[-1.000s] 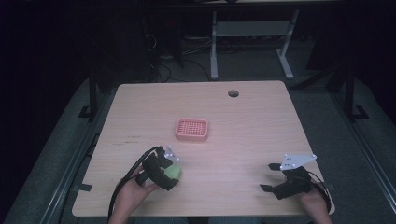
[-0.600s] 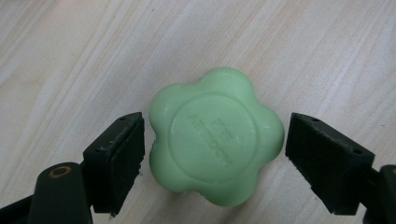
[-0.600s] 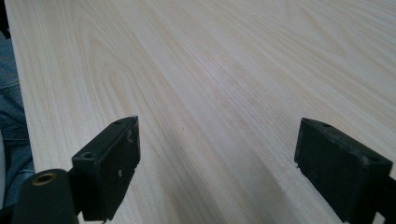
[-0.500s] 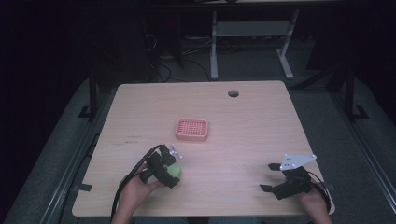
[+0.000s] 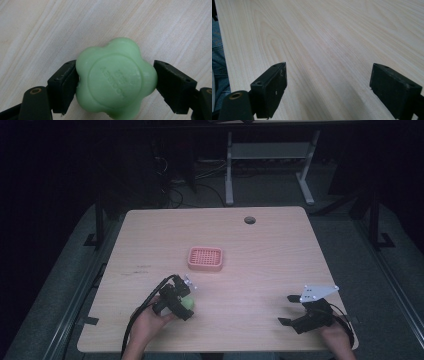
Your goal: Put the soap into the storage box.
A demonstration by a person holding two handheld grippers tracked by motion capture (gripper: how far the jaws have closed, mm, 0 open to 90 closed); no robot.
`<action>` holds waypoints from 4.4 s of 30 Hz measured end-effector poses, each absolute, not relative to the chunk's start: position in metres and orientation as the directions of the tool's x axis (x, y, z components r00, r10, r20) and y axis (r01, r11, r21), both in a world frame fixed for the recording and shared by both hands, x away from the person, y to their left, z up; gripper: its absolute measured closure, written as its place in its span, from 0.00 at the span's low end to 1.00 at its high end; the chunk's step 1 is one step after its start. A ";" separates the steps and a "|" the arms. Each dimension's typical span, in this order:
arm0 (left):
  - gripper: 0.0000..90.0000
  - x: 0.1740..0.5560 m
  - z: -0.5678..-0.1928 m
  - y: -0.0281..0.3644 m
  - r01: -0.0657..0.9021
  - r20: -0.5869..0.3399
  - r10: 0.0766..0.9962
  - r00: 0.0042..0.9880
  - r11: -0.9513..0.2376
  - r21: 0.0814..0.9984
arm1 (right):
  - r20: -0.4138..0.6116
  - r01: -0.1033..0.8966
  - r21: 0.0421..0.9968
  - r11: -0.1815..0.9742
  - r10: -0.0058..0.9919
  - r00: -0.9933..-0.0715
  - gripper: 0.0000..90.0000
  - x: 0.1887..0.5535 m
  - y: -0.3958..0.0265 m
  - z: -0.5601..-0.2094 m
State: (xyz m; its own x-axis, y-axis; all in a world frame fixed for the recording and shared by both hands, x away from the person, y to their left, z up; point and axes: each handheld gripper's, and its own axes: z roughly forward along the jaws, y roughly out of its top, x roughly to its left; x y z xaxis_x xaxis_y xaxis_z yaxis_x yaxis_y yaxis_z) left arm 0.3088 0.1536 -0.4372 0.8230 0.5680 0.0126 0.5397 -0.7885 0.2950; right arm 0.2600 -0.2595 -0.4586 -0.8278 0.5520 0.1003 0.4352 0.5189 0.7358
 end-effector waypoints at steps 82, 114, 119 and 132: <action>0.29 0.345 -0.388 0.143 0.543 -0.046 0.562 0.826 -0.770 0.335 | 0.097 0.431 0.743 0.513 0.555 -0.827 0.15 0.259 -0.261 -0.456; 0.29 0.381 -0.369 0.129 0.551 -0.056 0.571 0.819 -0.755 0.356 | 0.098 0.426 0.752 0.503 0.554 -0.827 0.15 0.259 -0.261 -0.455; 0.29 0.387 -0.369 0.127 0.557 -0.052 0.578 0.814 -0.754 0.348 | 0.103 0.430 0.753 0.497 0.557 -0.824 0.15 0.258 -0.262 -0.455; 0.29 0.409 -0.369 0.121 0.585 -0.057 0.605 0.794 -0.737 0.337 | 0.103 0.429 0.755 0.496 0.556 -0.825 0.15 0.259 -0.262 -0.455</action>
State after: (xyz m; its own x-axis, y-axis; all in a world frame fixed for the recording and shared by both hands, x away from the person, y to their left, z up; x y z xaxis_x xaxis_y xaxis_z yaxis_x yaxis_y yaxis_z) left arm 0.4095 0.1210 -0.3691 0.7944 0.6047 -0.0568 0.5853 -0.7373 0.3374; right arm 0.2587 -0.2622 -0.4547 -0.8249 0.5558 0.1029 0.4286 0.4964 0.7549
